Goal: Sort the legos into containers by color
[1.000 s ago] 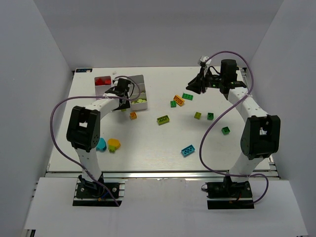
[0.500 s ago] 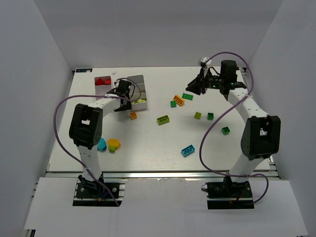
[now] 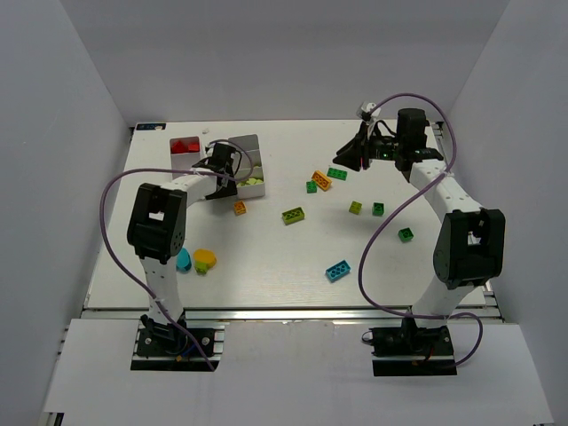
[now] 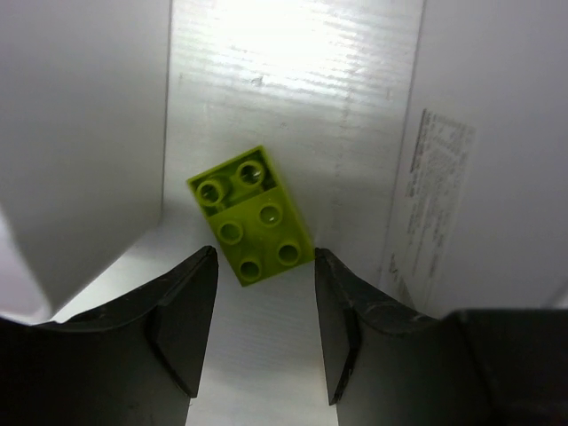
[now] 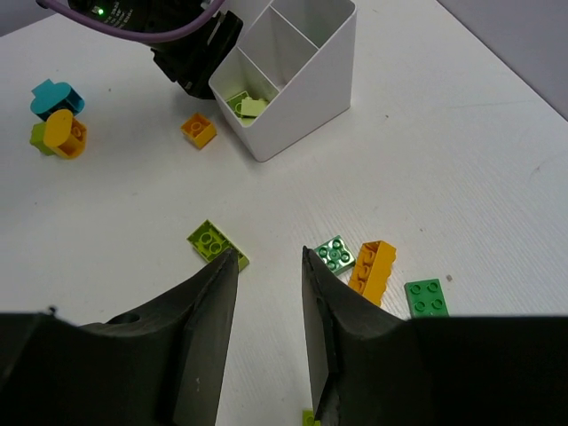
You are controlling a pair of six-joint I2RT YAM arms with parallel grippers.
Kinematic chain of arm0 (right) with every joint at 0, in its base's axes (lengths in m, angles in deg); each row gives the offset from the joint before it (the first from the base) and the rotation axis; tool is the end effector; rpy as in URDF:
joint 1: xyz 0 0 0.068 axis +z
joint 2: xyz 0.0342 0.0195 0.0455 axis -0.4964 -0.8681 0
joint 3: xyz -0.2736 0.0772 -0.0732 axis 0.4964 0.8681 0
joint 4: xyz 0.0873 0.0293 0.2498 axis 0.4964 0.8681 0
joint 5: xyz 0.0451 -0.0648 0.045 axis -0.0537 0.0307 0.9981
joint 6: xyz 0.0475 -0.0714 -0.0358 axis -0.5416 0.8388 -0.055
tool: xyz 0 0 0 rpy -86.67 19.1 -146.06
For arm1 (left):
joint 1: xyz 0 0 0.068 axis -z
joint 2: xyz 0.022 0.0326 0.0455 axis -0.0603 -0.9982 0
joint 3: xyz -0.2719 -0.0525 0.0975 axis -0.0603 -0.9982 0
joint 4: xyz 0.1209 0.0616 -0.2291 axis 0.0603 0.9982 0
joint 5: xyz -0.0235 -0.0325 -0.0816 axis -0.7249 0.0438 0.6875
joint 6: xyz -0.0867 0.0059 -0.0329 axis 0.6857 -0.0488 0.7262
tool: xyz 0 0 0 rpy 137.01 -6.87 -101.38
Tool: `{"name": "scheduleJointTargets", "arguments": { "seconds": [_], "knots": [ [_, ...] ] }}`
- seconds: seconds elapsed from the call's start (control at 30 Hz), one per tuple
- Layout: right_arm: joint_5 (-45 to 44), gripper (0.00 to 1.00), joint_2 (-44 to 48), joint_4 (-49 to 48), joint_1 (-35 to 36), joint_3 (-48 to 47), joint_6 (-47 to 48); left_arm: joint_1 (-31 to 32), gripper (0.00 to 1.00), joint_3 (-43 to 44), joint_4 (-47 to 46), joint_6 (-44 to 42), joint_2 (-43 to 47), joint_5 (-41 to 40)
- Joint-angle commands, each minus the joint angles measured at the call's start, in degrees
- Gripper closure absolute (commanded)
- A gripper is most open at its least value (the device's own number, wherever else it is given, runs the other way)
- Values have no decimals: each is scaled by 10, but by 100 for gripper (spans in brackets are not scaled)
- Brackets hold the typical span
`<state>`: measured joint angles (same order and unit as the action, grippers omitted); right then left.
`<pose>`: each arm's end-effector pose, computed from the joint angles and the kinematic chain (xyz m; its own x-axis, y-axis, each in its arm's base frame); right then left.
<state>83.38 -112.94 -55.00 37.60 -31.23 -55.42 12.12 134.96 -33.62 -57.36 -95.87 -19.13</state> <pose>0.4136 0.1270 0.3240 -0.1282 -0.1833 -0.9747 -0.9094 0.4138 0.0418 0.4452 -0.0950 0.1330 -0.8141 -0.1423 -0.5631 -0.2288 0.9697 0.0857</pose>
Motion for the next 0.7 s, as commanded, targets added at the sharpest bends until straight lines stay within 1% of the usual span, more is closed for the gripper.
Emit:
{"name": "scheduleJointTargets", "arguments": {
  "seconds": [0.0, 0.43, 0.67],
  "knots": [
    [17, 59, 26, -23, -4, 7, -9, -5, 42, 17, -11, 0, -2, 11],
    [18, 59, 25, -28, -4, 12, -15, -6, 41, 38, -18, 14, -10, 13],
    [20, 59, 25, -30, -4, 16, -19, -6, 42, 39, -24, 20, -17, 11]
  ]
}}
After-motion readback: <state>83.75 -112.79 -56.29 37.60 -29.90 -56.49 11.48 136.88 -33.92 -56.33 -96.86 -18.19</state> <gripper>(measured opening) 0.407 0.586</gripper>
